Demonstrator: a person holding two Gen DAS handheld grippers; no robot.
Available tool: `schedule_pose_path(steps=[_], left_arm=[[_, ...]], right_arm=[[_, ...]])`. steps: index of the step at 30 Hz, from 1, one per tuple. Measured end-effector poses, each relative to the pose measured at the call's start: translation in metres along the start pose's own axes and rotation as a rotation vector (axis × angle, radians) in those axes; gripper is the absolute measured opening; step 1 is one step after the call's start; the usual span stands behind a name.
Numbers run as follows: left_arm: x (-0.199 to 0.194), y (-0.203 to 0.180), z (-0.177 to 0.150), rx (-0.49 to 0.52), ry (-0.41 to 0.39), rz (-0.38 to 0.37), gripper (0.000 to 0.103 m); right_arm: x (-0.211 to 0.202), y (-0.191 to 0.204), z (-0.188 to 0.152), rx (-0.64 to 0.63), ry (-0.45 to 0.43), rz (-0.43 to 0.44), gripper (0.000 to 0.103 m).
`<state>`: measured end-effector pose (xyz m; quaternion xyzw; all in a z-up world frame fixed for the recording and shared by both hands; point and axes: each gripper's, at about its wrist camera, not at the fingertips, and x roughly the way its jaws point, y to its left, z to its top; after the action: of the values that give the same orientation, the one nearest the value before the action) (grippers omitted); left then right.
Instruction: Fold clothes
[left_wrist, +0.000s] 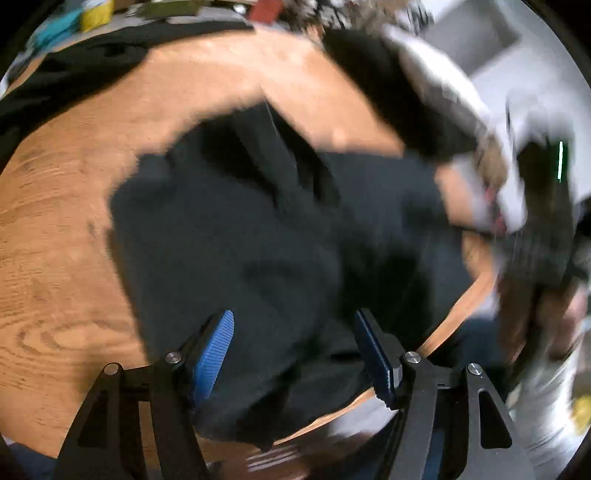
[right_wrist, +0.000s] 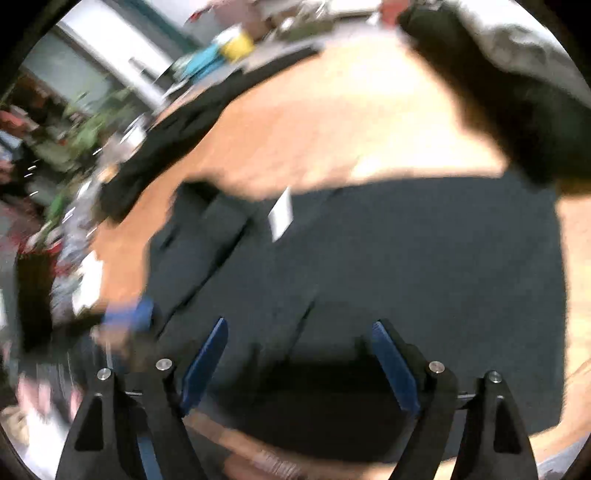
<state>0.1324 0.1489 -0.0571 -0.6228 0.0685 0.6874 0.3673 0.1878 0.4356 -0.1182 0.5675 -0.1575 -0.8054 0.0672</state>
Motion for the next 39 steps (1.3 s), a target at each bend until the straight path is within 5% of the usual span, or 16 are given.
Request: schedule_pose_path(steps=[5,9,12,15,18,22,25,31,34,36,37,39], left_arm=[[0.005,-0.001,-0.036,0.001,0.002,0.009,0.071],[-0.015,0.002,-0.046,-0.032,0.031,-0.124,0.071],[-0.045,0.008,-0.045,-0.029,-0.028,-0.193,0.071],[-0.075,0.029,-0.036,-0.070,-0.134,-0.135,0.072],[-0.095,0.056,-0.021,-0.153,-0.223,-0.042,0.076],[-0.091,0.096,0.013,-0.285,-0.286,0.050,0.076],[-0.074,0.117,0.040,-0.334,-0.274,0.063,0.076],[-0.048,0.128,0.059,-0.273,-0.173,-0.293,0.076],[-0.050,0.118,0.055,-0.196,-0.173,-0.269,0.076],[-0.057,0.111,0.052,-0.159,-0.190,-0.240,0.057],[-0.062,0.107,0.052,-0.133,-0.208,-0.208,0.014],[-0.074,0.097,0.050,-0.090,-0.252,-0.161,0.006]], right_arm=[[0.023,0.008,0.017,-0.072,0.023,0.039,0.044],[0.031,0.037,0.028,-0.244,0.006,-0.029,0.044],[0.044,0.053,0.038,-0.309,0.013,-0.071,0.047],[0.063,0.053,0.049,-0.326,0.044,-0.109,0.044],[0.060,0.024,0.069,-0.197,-0.026,-0.184,0.051],[0.033,-0.012,0.074,-0.028,-0.093,-0.057,0.053],[0.025,-0.018,0.065,-0.014,-0.085,0.042,0.068],[0.020,-0.029,0.061,0.008,-0.078,0.051,0.073],[0.018,-0.033,0.056,0.032,-0.069,0.057,0.073],[0.017,-0.034,0.056,0.040,-0.067,0.059,0.074],[0.016,-0.035,0.056,0.042,-0.068,0.057,0.074],[0.013,-0.036,0.056,0.045,-0.071,0.055,0.075]])
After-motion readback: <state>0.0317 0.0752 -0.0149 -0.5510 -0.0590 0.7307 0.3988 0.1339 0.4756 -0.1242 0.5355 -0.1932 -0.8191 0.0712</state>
